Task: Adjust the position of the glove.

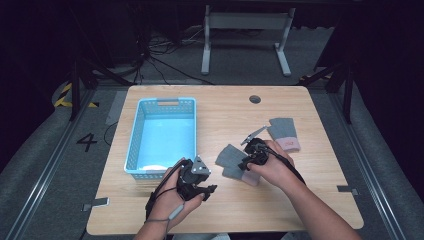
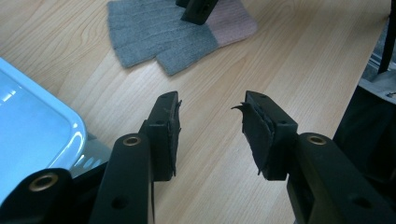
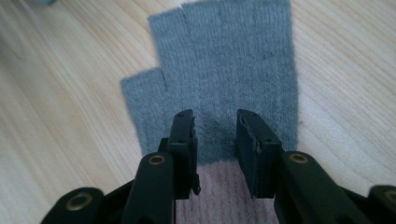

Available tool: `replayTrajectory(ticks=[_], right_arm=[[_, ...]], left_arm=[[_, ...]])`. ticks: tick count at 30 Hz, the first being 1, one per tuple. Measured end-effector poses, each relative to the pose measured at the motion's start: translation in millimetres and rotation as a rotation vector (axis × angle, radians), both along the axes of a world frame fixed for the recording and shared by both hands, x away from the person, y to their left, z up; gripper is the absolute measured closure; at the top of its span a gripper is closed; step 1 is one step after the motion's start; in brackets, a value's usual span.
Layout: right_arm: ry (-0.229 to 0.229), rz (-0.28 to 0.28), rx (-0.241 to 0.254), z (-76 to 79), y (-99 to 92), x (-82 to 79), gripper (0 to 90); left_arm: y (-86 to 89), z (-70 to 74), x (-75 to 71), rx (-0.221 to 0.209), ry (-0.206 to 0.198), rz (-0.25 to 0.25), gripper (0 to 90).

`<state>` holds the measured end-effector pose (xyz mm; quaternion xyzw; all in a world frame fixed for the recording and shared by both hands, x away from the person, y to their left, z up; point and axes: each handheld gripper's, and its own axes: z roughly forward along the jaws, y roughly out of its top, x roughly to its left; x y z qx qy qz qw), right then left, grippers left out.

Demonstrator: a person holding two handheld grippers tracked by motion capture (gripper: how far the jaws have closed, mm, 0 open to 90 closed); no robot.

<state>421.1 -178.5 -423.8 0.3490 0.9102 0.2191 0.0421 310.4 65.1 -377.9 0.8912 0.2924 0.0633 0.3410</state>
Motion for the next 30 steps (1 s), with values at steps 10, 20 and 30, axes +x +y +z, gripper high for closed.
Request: replayTrajectory(ticks=[10,20,30], right_arm=[[0.03,-0.015,-0.004,-7.6,1.8,4.6,72.5],[0.047,-0.004,0.008,-8.4,-0.9,9.5,87.0],[0.011,0.017,0.037,8.1,-6.4,-1.3,88.3]], left_arm=[[-1.5,-2.3,0.8,0.001,0.002,-0.002,56.5],[-2.3,-3.2,0.8,0.001,0.003,-0.003,56.2],[-4.3,-2.9,3.3,-0.001,0.003,-0.012,56.0]])
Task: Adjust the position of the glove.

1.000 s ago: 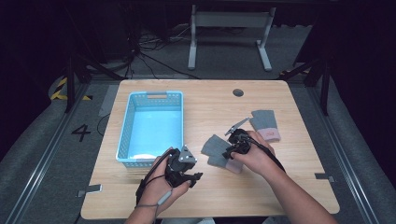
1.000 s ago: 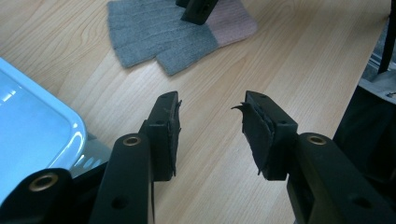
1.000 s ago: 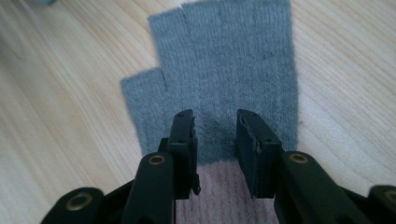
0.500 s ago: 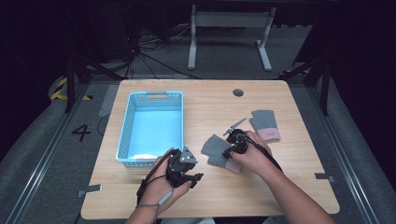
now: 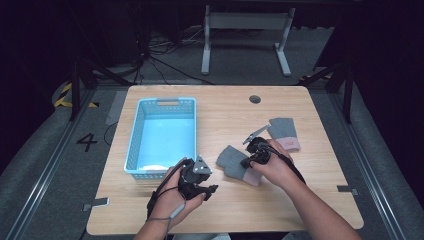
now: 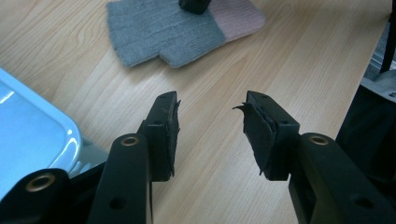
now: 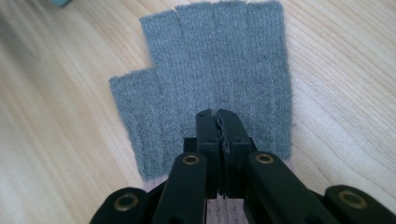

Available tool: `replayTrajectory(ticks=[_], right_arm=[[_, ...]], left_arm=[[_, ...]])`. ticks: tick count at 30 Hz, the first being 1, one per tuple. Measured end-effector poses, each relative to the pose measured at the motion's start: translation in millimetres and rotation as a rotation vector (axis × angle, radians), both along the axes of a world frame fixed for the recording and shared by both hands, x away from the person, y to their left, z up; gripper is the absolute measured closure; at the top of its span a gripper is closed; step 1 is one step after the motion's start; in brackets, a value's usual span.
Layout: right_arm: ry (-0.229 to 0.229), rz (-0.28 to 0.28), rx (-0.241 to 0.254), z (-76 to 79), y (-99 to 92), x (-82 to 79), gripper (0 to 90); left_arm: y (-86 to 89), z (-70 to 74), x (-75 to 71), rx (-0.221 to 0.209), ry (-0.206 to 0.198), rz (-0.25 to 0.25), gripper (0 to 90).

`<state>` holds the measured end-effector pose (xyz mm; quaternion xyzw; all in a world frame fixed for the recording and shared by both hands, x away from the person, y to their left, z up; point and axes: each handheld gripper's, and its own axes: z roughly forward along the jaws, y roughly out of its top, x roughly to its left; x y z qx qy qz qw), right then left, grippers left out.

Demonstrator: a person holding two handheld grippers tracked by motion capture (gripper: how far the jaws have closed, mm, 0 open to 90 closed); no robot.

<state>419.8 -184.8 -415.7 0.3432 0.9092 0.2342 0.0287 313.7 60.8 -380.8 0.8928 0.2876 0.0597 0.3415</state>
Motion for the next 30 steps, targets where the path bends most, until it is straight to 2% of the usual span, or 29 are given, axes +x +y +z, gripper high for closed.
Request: replayTrajectory(ticks=[8,10,17,22,23,24,25,26,30], right_arm=[[-0.026,0.07,0.026,18.4,-16.3,-15.9,88.4],[-0.014,0.078,0.033,21.4,-22.1,-19.5,88.4],[-0.012,0.133,0.033,24.9,-39.0,-28.6,88.3],[-0.01,0.153,0.042,23.3,-47.1,-33.4,88.3],[-0.018,0.193,0.021,22.5,-48.0,-37.1,88.3],[-0.018,0.193,0.021,22.5,-48.0,-37.1,88.3],[-0.026,0.236,-0.002,22.6,-47.8,-41.0,88.3],[-0.031,0.256,-0.008,22.6,-47.5,-42.6,88.2],[-0.035,0.3,-0.026,21.5,-46.1,-45.4,88.2]], left_arm=[[-7.3,0.4,3.9,-0.005,-0.007,-0.02,55.7],[-9.4,0.7,5.1,-0.003,-0.006,-0.028,55.7],[-16.7,1.6,8.7,-0.004,-0.01,-0.051,55.6],[-20.0,1.6,10.4,-0.003,-0.007,-0.063,55.5],[-21.1,2.0,11.4,-0.003,-0.01,-0.067,55.5],[-21.1,2.0,11.4,-0.003,-0.01,-0.067,55.6],[-22.6,2.5,12.0,-0.004,-0.007,-0.071,55.7],[-23.3,2.6,12.1,-0.005,-0.005,-0.073,55.7],[-25.0,3.0,12.0,-0.006,-0.003,-0.078,55.6]])
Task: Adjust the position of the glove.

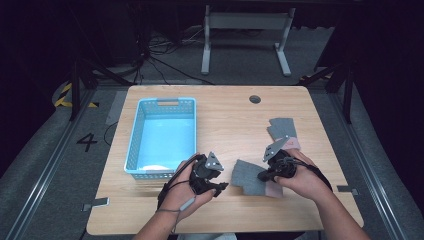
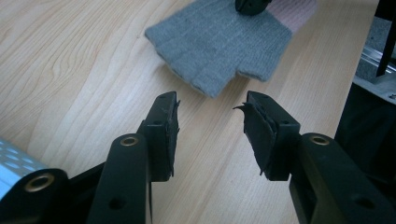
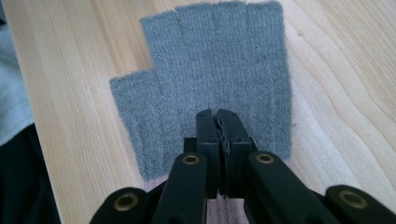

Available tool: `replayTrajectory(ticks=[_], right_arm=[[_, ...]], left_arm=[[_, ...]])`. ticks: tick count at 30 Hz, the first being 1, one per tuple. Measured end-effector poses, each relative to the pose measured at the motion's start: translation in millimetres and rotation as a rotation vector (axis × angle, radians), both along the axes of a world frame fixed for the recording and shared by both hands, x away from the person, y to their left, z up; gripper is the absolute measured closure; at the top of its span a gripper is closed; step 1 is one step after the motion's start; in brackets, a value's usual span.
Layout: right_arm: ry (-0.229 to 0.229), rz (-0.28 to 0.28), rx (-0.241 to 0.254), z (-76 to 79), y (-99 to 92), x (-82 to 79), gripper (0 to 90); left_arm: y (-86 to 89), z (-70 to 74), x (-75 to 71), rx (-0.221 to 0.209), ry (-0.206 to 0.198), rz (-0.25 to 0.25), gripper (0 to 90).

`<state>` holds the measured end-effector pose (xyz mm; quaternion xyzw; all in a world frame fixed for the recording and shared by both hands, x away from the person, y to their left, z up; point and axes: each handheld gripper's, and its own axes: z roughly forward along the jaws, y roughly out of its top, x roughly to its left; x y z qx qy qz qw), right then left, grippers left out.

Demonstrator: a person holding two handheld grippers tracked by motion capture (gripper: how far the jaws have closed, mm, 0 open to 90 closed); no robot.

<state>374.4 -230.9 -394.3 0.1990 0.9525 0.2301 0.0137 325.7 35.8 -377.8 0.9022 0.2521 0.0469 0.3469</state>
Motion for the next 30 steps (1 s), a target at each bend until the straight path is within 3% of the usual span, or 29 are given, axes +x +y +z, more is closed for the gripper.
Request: replayTrajectory(ticks=[5,10,16,20,23,30], right_arm=[[0.007,0.073,0.002,-11.4,0.6,3.9,88.2],[-0.006,0.132,-0.029,-23.0,1.5,8.7,88.1],[0.003,0.129,-0.018,-28.1,-2.9,11.6,86.8],[0.005,0.106,0.01,-25.7,-5.8,10.8,81.8],[-0.014,0.04,0.058,-17.8,-10.0,7.8,73.1],[-0.049,-0.073,0.109,-4.6,-20.7,2.8,69.0]], left_arm=[[-0.3,0.1,0.9,0.002,0.0,-0.005,55.7],[-0.7,-1.7,2.5,0.004,0.006,-0.005,55.7],[-2.2,-2.0,2.1,0.004,0.005,-0.009,55.7],[-2.3,-2.0,2.2,0.005,0.006,-0.01,55.6],[-1.5,-0.9,2.1,0.001,0.004,-0.005,55.6],[-0.9,0.3,2.9,-0.002,0.001,-0.005,55.4]])
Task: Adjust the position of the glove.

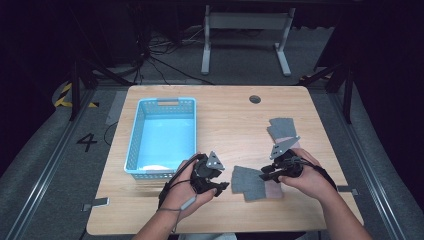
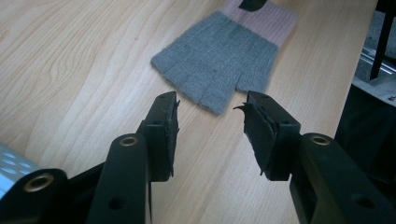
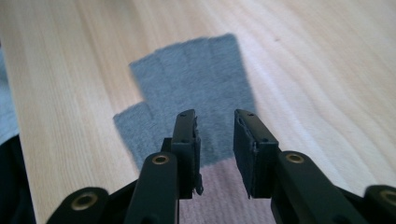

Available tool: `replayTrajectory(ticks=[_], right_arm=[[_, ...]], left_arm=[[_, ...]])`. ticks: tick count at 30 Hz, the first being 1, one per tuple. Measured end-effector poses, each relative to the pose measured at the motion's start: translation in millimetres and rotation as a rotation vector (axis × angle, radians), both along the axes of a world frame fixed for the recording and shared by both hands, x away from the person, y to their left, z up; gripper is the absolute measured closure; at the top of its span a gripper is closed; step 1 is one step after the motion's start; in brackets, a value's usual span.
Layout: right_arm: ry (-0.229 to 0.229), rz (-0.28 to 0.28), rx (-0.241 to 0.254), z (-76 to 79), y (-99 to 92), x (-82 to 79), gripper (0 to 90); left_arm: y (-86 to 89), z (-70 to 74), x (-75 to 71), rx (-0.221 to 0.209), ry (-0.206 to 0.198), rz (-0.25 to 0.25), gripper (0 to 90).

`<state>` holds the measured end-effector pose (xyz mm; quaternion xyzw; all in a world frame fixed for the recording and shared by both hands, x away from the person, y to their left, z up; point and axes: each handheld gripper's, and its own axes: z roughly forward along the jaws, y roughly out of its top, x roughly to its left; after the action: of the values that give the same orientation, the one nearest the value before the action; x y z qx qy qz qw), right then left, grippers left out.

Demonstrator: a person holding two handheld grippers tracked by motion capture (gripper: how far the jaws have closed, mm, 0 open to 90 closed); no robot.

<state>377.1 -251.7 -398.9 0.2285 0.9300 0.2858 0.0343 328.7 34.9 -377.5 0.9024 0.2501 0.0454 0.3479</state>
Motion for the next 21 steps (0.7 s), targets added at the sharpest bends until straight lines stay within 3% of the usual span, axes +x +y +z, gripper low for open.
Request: replayTrajectory(ticks=[3,11,21], right_arm=[[-0.015,-0.045,0.025,5.0,-5.4,-0.7,69.0],[-0.088,-0.253,0.099,28.5,-25.7,5.3,67.8],[-0.104,-0.414,0.101,43.4,-45.4,28.7,66.6]], left_arm=[[-0.8,0.2,1.0,-0.001,-0.004,-0.002,55.4],[-0.2,0.2,0.4,0.0,-0.001,0.006,54.9],[5.7,3.5,0.6,-0.011,-0.007,0.024,54.9]])
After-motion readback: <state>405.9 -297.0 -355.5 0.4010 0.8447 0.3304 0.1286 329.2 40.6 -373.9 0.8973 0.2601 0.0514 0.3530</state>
